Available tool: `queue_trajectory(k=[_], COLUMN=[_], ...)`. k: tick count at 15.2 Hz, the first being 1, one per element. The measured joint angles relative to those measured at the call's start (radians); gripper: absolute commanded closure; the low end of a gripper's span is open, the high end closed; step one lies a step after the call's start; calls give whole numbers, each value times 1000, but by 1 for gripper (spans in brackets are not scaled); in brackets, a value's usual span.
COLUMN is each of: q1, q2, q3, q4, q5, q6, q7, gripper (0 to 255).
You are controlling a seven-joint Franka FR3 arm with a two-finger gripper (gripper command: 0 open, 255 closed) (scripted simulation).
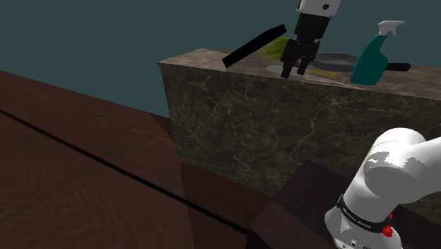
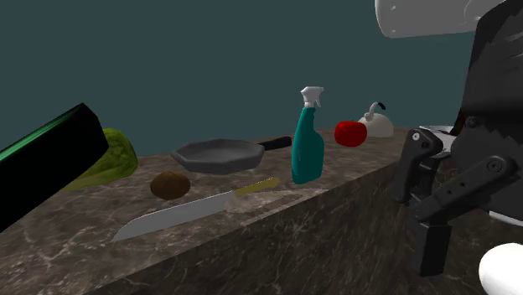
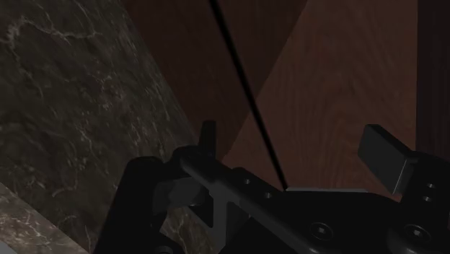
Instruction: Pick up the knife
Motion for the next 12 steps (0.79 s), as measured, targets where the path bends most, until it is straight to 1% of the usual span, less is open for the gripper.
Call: queue_trajectory(k=[2,4,8,12], q1=[-1,-5,-16,-24], q2=[2,11,50,115], q3=[-8,-35,-110,-185], q4=[-2,-13,-9,17], q5=[-9,-42,-124,-202], q6=[2,16,41,83], q7=[-14,-63,-190,-318], gripper=[0,0,0,0])
